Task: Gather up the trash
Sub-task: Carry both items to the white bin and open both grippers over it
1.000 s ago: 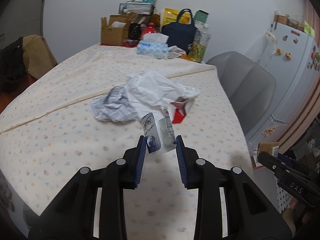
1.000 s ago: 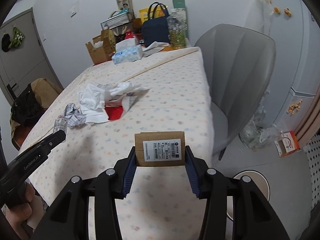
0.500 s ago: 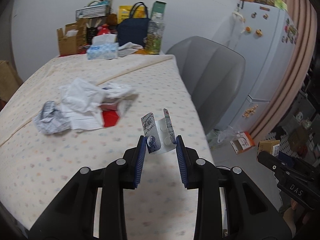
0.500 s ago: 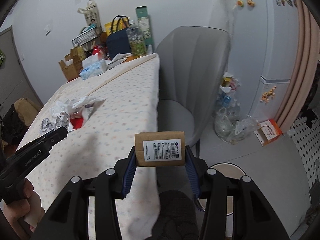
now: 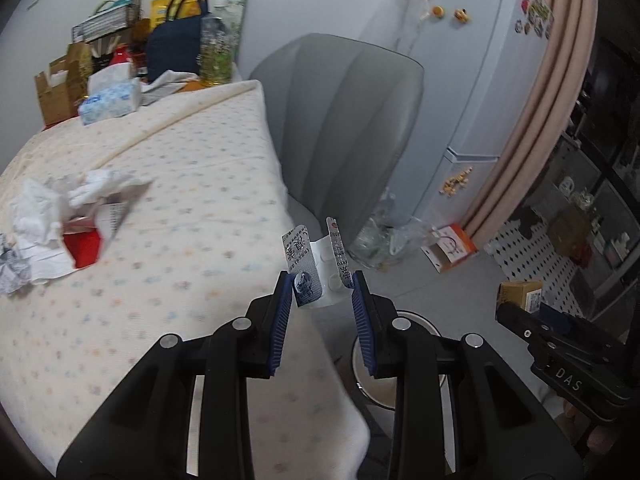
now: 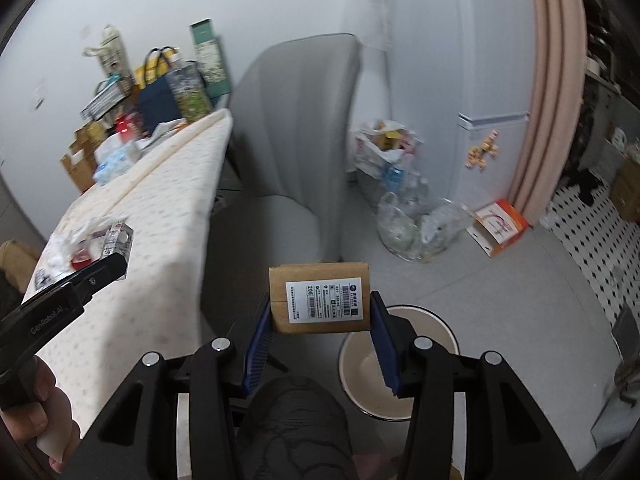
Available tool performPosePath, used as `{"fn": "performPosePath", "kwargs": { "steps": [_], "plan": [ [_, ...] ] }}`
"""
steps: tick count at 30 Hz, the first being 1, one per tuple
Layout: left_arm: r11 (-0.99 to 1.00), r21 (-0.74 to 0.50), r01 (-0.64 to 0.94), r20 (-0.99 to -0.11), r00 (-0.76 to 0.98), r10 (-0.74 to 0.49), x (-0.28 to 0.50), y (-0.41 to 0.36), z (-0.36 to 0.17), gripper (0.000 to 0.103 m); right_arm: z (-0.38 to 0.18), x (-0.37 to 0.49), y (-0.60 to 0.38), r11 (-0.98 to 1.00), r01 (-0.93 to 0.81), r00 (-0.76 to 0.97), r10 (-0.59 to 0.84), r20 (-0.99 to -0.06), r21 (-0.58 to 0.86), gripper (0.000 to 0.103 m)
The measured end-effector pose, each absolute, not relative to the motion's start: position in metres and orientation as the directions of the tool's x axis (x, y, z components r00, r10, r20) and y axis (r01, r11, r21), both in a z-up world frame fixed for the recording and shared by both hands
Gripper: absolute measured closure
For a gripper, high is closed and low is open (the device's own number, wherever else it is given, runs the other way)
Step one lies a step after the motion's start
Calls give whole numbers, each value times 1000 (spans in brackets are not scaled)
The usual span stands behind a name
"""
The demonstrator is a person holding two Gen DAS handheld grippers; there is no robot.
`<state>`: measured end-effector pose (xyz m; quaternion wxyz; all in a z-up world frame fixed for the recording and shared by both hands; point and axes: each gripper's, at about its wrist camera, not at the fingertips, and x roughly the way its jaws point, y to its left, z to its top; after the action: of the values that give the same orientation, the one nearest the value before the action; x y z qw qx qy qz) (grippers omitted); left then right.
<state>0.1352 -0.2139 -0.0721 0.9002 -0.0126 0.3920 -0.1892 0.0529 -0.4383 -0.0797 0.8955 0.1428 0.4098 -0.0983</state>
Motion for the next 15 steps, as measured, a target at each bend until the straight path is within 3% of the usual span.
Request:
{"fn": "performPosePath", "kwargs": {
  "steps": [6,7,10,15],
  "plan": [
    [907,-164,387,-729,572,-376,147,-256,-83,72,-103,64,-476,916,353,633,-84,-769,190,54],
    [905,-165,393,-734,563,-378,149,-261,-85,72,-107,66,-483,912,360,629,-81,-773,197,45],
    [896,-158,416,-747,542,-384,151,-279,-90,72,-112,62,-499,897,390,628,-95,-772,207,32],
    [876,-150,458,-771,501,-394,153,-311,-100,72,-110,40,-524,874,435,630,-123,-767,217,22]
  ]
}}
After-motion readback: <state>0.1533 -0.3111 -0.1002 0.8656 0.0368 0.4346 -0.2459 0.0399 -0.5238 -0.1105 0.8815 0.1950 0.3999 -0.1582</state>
